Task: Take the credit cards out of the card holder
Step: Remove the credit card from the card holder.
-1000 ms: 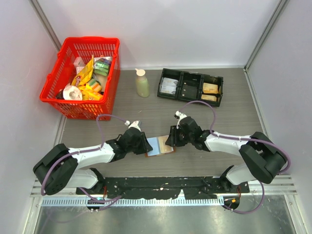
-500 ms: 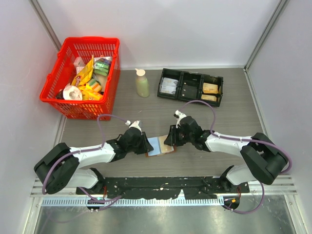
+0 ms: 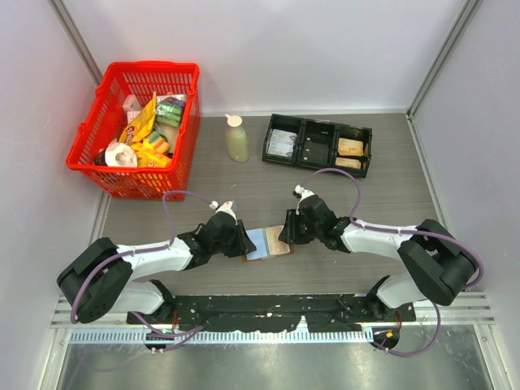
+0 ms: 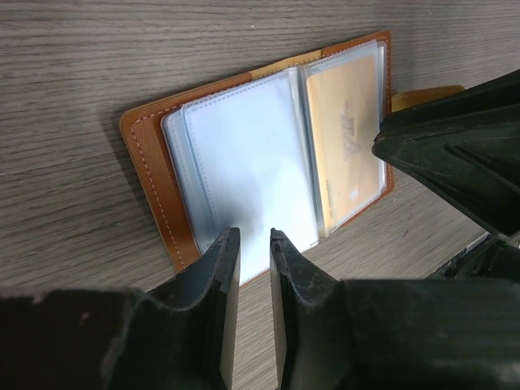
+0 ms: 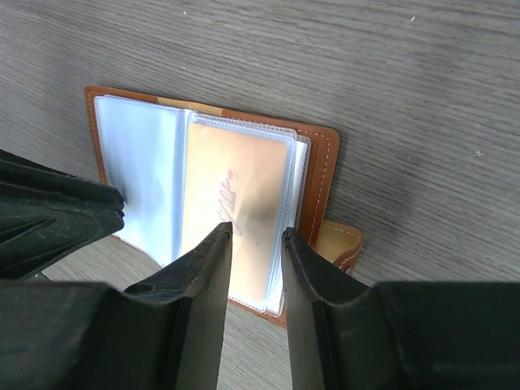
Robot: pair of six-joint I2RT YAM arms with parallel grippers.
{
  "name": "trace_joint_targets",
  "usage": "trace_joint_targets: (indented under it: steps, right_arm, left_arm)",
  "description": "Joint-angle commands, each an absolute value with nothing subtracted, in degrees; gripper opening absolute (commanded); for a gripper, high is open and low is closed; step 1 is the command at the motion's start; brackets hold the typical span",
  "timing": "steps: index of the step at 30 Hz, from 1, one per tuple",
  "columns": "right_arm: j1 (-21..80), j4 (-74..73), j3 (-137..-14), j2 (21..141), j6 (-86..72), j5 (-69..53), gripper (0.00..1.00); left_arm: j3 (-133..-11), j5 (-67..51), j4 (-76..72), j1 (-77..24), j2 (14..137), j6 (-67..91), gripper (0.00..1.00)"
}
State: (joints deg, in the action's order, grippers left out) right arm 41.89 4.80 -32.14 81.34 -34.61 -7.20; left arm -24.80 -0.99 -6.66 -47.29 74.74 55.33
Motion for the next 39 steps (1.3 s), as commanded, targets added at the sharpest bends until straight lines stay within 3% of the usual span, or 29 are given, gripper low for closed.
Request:
trace_joint_targets:
  steps: [1, 24, 39]
  right_arm:
    - [42.10, 7.47, -31.64, 82.79, -35.07, -8.26, 0.36]
    - [42.27, 10.54, -33.83, 76.47, -35.68, -18.62, 0.35]
    - [47.81, 17.40, -37.61, 85.86, -38.14, -23.46, 0.36]
  left_arm:
    - [-23.99, -1.41, -6.50, -47.55, 75.32, 55.37, 0.25]
    - [-23.82, -1.23, -6.50, -47.55, 74.71, 55.37, 0.24]
    - [-20.31, 6.76, -2.90, -47.46, 61.62, 57.92, 0.26]
